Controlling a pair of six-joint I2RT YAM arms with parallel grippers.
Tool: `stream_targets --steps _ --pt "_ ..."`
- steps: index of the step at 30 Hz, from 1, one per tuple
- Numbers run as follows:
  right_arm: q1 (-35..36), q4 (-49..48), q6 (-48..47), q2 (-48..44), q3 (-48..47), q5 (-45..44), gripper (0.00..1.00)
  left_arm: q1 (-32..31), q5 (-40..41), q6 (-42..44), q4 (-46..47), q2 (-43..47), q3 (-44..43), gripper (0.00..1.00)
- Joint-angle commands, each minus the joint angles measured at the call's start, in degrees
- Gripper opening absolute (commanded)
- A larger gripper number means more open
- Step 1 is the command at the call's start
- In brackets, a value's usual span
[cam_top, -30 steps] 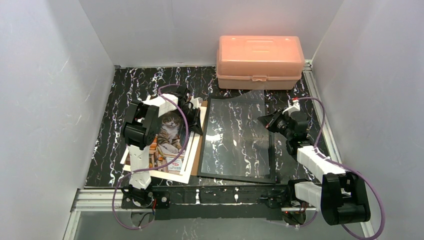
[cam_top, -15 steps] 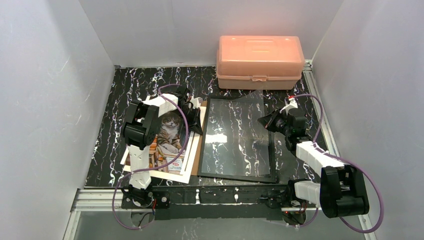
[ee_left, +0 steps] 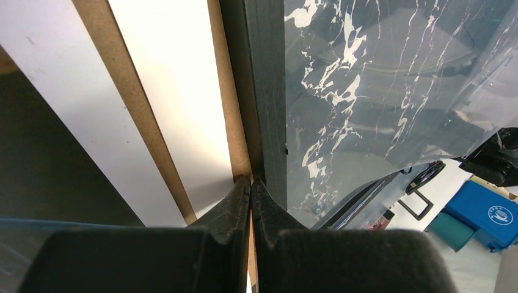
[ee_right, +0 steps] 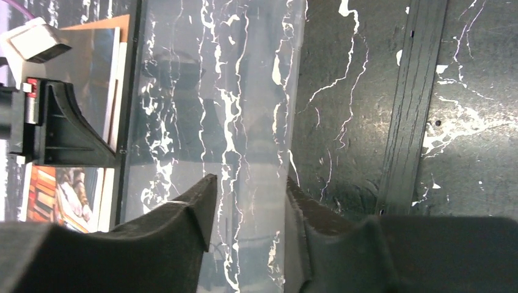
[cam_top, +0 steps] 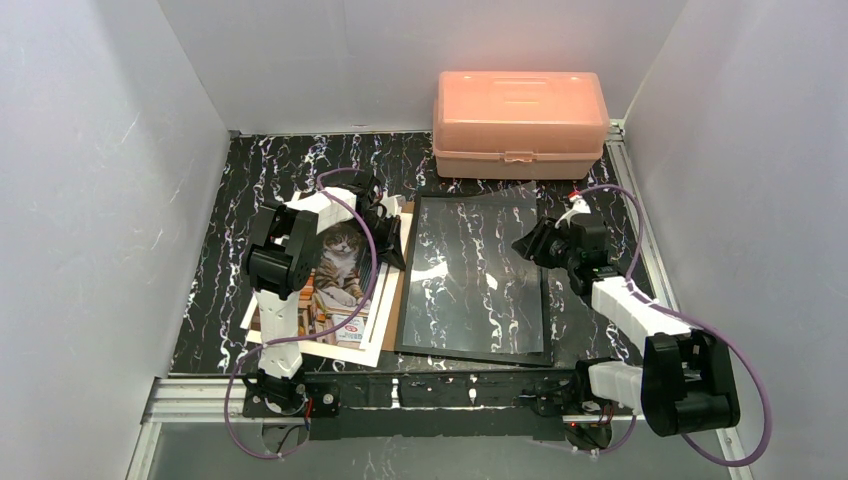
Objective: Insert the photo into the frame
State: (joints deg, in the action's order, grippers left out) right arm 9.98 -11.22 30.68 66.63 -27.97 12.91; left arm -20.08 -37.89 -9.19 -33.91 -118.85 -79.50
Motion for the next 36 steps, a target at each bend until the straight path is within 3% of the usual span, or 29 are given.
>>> stream_targets --steps 1,8,17,36 --pt "1.2 4.1 -3.1 1.6 -5.4 -2.5 0.53 -0.2 -0.3 0.6 -1.7 -0.2 -1.3 0.00" --pt "4.0 12.5 -7.0 4.2 -10.5 -9.9 0.72 -0.2 -0.1 0.4 -1.6 -0.2 -1.3 0.00" --pt "4.7 15.0 -8.0 6.4 -12.1 -12.6 0.82 -0.3 -0.1 0.6 -1.6 0.1 -0.9 0.00" --pt "4.7 17.7 -8.2 9.4 -15.2 -18.3 0.83 -0.3 -0.4 0.7 -1.7 0.3 -1.1 0.00"
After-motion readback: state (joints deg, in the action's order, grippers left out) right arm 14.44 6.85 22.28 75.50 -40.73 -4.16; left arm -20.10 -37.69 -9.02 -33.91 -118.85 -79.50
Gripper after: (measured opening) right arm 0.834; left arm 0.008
